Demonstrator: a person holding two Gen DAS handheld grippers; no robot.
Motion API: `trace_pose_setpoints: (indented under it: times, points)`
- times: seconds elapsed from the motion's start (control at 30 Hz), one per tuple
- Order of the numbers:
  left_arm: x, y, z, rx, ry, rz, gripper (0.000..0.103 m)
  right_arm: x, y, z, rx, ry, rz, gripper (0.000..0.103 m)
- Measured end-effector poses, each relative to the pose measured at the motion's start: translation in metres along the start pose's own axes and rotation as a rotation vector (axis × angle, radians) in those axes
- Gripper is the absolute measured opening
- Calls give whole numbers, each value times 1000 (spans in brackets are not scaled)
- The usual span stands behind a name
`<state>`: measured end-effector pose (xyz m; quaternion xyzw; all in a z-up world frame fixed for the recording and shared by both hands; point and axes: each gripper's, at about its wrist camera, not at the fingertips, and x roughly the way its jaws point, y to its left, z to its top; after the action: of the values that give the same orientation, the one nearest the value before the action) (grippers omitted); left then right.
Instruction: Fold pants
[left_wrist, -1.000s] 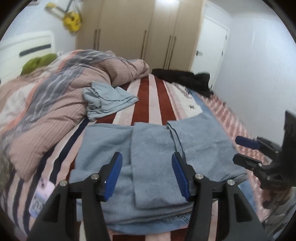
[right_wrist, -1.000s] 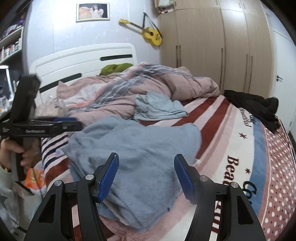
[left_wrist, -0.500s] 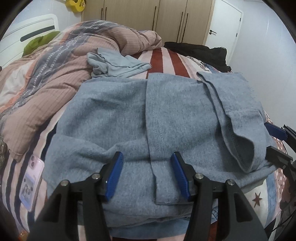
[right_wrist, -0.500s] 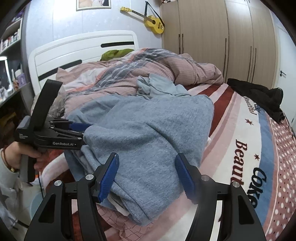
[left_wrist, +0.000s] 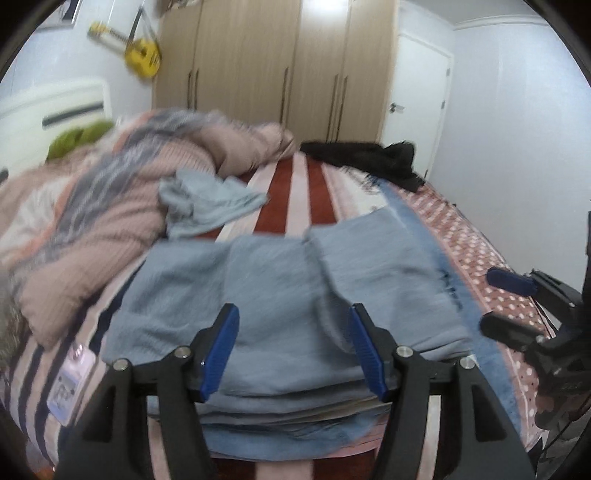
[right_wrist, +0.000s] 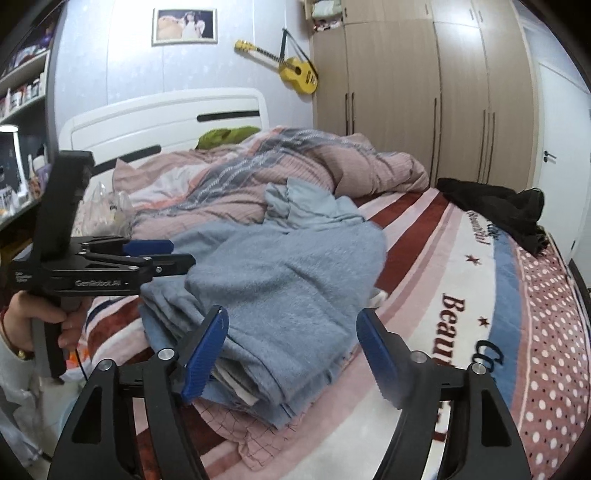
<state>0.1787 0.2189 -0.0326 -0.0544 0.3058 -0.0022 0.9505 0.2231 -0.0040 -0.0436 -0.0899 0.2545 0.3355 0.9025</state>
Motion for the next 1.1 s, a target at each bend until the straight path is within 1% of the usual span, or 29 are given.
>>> trace_pose_setpoints:
  times: [0.1,0.17,0.23,0.27,0.3,0.33,0.4,0.43,0.47,0.5,0.53,0.57,0.67,0.7,0.8,0.93,1.1]
  points:
    - [-21,-25,5,19,-55,-27,68,-21,-6,-4,8,-21,-21,74]
    - [-35,-42,7,25,-83,-40,70,-35,-11,-9,12,-31,-34,76]
    - [-49,-60,6,26,-109,-48,75,-53,-17,-16,17,-47,-53,79]
    - [-56,-70,4,29,-126,-51,77,-60,-21,-18,19,-54,-60,80]
    - [-65,-81,2,31,-147,-60,82,-69,-24,-22,23,-62,-70,81]
    - [-71,-90,1,32,-164,-68,85,-80,-27,-26,26,-72,-82,82]
    - [-88,-111,-5,33,-208,-85,88,-101,-35,-34,34,-94,-113,84]
    - [-95,-121,-8,35,-227,-92,93,-114,-38,-38,37,-107,-131,85]
    - [-103,-132,-13,36,-255,-94,96,-127,-41,-43,39,-123,-148,86]
    - [-111,-142,-17,36,-284,-92,101,-142,-44,-48,43,-145,-169,89]
    - [-117,-151,-22,38,-309,-92,102,-157,-47,-53,52,-165,-188,91]
    - [-124,-163,-29,38,-337,-94,102,-167,-50,-56,58,-180,-199,94]
    - [-133,-188,-44,38,-368,-88,102,-207,-56,-73,67,-222,-252,96]
    - [-134,-196,-49,40,-375,-85,102,-218,-56,-79,66,-231,-271,102]
    - [-136,-217,-61,58,-381,-91,102,-251,-58,-98,67,-264,-325,103]
    - [-134,-237,-68,102,-366,-57,102,-280,-61,-117,76,-267,-380,103]
    - [-134,-244,-71,91,-351,-83,102,-300,-64,-131,102,-278,-401,103]
